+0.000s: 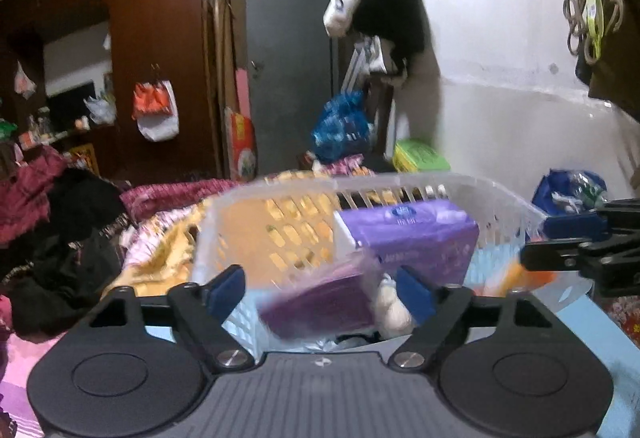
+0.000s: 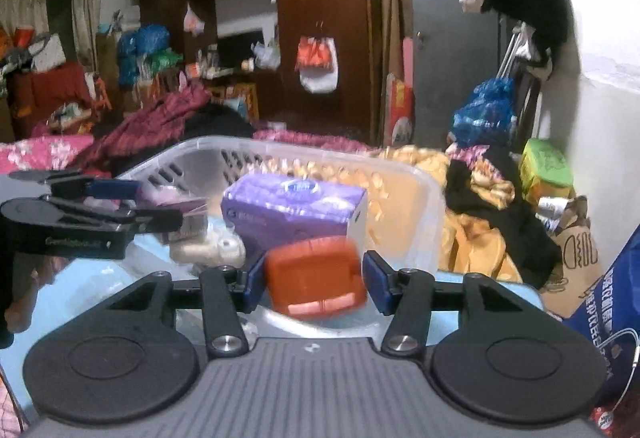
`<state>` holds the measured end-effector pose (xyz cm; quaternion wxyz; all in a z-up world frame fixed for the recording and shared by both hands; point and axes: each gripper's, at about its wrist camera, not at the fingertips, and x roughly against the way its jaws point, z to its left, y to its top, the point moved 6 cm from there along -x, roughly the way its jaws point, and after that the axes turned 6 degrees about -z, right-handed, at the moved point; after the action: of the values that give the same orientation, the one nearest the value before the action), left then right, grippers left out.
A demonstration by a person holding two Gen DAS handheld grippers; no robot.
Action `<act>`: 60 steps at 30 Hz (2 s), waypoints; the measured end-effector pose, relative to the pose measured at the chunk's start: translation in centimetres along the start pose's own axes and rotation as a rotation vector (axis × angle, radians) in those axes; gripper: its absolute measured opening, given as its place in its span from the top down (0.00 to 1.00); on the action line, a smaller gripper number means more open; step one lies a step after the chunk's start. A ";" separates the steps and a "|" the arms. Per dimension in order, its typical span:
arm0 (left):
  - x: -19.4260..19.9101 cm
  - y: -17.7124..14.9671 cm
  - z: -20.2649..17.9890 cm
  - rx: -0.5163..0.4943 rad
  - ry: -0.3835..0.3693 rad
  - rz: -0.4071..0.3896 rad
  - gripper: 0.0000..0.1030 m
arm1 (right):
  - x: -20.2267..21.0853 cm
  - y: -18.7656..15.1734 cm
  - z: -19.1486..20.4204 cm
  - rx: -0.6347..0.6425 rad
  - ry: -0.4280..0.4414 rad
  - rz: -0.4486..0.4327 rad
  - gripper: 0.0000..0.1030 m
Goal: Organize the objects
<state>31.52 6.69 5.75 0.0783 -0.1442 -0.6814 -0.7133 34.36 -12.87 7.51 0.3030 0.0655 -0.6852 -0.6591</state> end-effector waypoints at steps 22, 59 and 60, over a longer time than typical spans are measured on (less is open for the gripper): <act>6.3 -12.6 2.0 0.074 -0.046 0.078 0.29 | 3.8 -11.8 -3.9 -0.207 -0.002 -0.017 0.31; 9.3 -11.8 4.1 0.090 0.173 -0.148 0.66 | 7.0 -12.1 -4.3 -0.217 -0.041 -0.194 0.56; 9.4 -11.8 4.1 0.087 0.170 -0.148 0.66 | 7.2 -12.0 -4.2 -0.215 -0.044 -0.206 0.56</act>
<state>19.44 12.29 -2.38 0.0890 -0.0288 -0.7115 -0.6964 26.91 -21.51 -1.65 0.2238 0.0882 -0.6067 -0.7577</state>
